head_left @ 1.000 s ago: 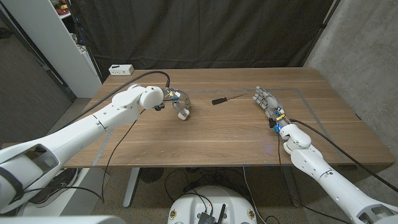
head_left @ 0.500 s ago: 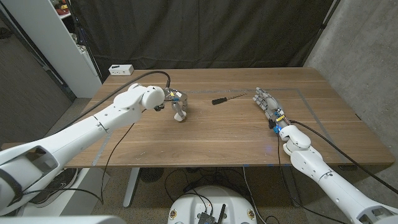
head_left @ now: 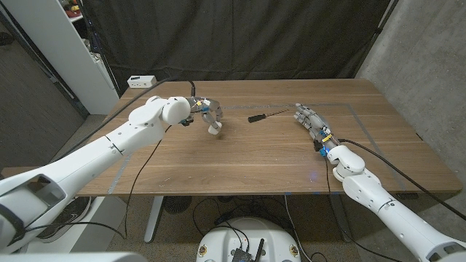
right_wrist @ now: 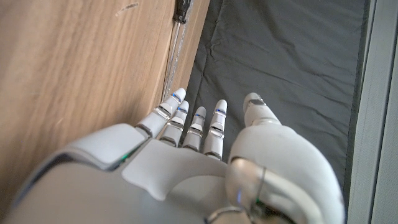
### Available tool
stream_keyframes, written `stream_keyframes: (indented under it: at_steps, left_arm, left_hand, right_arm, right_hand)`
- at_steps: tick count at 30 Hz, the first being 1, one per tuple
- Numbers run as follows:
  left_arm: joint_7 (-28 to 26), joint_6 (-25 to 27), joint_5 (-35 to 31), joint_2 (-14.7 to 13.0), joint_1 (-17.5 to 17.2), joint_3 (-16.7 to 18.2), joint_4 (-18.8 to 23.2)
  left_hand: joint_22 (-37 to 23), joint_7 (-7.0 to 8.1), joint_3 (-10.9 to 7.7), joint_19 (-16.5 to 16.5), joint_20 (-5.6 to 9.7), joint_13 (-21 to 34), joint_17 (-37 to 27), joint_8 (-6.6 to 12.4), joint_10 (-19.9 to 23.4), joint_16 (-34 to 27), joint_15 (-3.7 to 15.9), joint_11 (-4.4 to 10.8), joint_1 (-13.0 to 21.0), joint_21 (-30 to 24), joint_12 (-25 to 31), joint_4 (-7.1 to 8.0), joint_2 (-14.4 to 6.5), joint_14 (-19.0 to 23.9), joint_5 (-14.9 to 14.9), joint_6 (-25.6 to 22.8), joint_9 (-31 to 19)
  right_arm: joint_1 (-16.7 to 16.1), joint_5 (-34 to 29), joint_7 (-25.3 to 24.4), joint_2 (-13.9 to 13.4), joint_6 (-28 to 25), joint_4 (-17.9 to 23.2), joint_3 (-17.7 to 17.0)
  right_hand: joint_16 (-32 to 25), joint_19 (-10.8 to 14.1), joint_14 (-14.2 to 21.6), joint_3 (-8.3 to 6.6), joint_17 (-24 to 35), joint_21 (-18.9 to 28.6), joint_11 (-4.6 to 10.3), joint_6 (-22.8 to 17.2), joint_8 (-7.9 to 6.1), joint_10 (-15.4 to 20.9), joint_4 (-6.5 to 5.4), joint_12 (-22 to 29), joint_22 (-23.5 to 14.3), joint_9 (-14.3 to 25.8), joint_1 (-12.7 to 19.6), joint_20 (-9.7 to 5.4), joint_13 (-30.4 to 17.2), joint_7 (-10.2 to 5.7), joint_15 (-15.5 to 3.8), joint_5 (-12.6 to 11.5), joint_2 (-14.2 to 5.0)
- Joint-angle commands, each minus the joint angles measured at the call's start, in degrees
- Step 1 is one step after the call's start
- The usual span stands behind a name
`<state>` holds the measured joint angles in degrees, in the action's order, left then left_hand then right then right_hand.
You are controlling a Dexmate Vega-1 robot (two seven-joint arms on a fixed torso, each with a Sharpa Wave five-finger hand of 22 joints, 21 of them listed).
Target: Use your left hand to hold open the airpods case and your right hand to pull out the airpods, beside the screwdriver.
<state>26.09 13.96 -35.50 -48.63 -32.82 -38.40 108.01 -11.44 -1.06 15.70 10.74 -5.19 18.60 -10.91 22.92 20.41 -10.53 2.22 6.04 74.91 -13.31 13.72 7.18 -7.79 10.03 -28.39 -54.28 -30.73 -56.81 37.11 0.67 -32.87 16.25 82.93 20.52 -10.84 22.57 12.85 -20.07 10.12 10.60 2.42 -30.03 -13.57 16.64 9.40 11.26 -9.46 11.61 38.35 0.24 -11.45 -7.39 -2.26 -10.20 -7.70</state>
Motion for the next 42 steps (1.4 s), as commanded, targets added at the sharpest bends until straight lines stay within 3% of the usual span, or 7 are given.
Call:
stream_keyframes:
  at_steps: [1, 5, 10, 17, 23, 33, 42]
  left_arm:
    - [-8.3, -7.4, 6.2, 0.7, 3.4, 4.0, 0.6]
    - [-5.6, -12.1, 9.8, 3.4, 9.0, 2.8, -3.6]
    - [-2.0, -15.1, 10.8, 6.9, 15.3, 0.0, -7.7]
    - [3.0, -15.0, 12.5, 11.9, 22.2, -3.7, -13.1]
    - [7.1, -9.9, 12.6, 14.6, 25.6, -6.4, -15.1]
    - [10.2, -5.1, 13.0, 16.2, 28.3, -9.8, -18.2]
    - [11.4, -6.2, 16.3, 19.1, 31.2, -12.0, -25.6]
  left_hand:
    - [0.0, 4.42, 0.95, -1.0, 0.06, -0.2, -0.1, 2.18, -1.8, 0.4, 3.82, -0.41, 2.1, 0.4, -0.7, 0.16, -1.1, -1.8, 0.1, -4.1, -4.0]
    - [0.1, 5.07, 1.29, -1.3, -0.14, -0.4, 0.0, 1.86, -2.8, 0.5, 3.33, -0.58, 2.1, 0.6, -1.1, 0.27, -1.0, -3.2, 0.0, -4.3, -3.5]
    - [0.2, 5.20, 1.53, -1.8, -0.42, -0.6, 0.1, 1.73, -3.8, 0.6, 2.64, -1.01, 2.0, 0.8, -1.4, 0.32, -0.9, -4.5, 0.0, -4.4, -3.5]
    - [0.3, 4.57, 1.58, -2.5, -0.66, -1.0, 0.2, 1.61, -5.0, 0.6, 1.74, -1.78, 2.0, 1.0, -1.7, 0.41, -1.2, -6.0, 0.0, -4.6, -3.4]
    - [0.3, 4.03, 1.41, -3.0, -0.75, -1.3, 0.3, 1.78, -5.6, 0.6, 0.94, -2.53, 2.1, 1.2, -1.8, 0.37, -1.5, -7.2, 0.2, -5.1, -3.7]
    - [0.3, 3.22, 0.74, -2.8, -0.65, -2.0, 0.6, 2.08, -4.9, 0.2, 0.48, -2.83, 2.6, 1.0, -1.5, 0.01, -1.9, -7.3, 1.0, -5.8, -4.1]
    - [0.3, 2.76, 0.01, -2.3, -0.66, -2.7, 0.7, 2.11, -4.0, -0.2, 0.56, -3.10, 2.9, 0.7, -1.2, -0.30, -2.1, -6.4, 2.1, -6.2, -4.3]
  right_arm:
    - [5.0, -1.3, 6.4, -3.7, -6.6, 3.9, 3.8]
    - [8.8, 2.0, 13.6, -1.1, -7.1, -0.4, 5.6]
    - [12.5, 5.6, 20.6, 2.5, -8.7, -4.5, 7.5]
    - [14.9, 9.2, 24.9, 6.4, -10.5, -7.4, 8.4]
    - [15.7, 8.7, 24.2, 7.2, -10.3, -6.6, 8.5]
    - [16.4, 7.6, 22.9, 7.9, -9.6, -6.0, 8.6]
    - [17.4, 6.2, 20.6, 10.0, -7.4, -7.7, 8.8]
  right_hand:
    - [0.6, -0.2, -1.7, -0.11, 0.0, 0.0, -0.21, -2.1, -0.52, -1.5, 0.55, -0.3, -0.2, 0.5, 1.7, 1.36, -0.2, 0.30, -3.29, -0.2, 0.71]
    - [0.7, -0.3, -3.0, -0.03, -0.1, 0.1, -0.34, -2.6, -0.49, -2.7, 0.77, -0.4, -0.2, 0.6, 2.8, 1.73, -0.2, 0.46, -3.35, 0.0, 1.53]
    - [0.7, -0.8, -4.0, 0.12, -0.1, 0.0, -1.00, -2.5, -0.16, -3.5, 0.86, -0.5, -0.2, 0.7, 4.1, 1.91, -0.2, 1.76, -2.84, 0.1, 2.45]
    - [0.6, -1.0, -4.2, 0.20, -0.1, -0.1, -1.32, -2.4, 0.03, -3.5, 0.92, -0.2, -0.2, 0.7, 5.0, 2.01, -0.2, 2.31, -2.63, 0.0, 3.11]
    - [0.4, -1.0, -4.1, 0.19, -0.1, 0.0, -1.37, -2.3, 0.19, -3.2, 1.04, 0.0, -0.2, 0.7, 5.9, 2.06, -0.2, 2.28, -2.72, -0.1, 3.59]
    - [-0.1, -1.0, -3.2, 0.24, 0.0, 0.1, -1.20, -2.0, 0.51, -3.1, 1.07, 0.2, -0.2, 0.7, 7.6, 2.00, -0.2, 1.62, -3.18, -0.3, 4.62]
    - [-0.5, -0.7, -2.0, 0.26, 0.1, 0.2, -0.85, -3.0, 0.31, -2.1, 0.84, 0.7, -0.2, 0.8, 9.2, 1.73, -0.3, 1.52, -3.61, -0.4, 5.08]
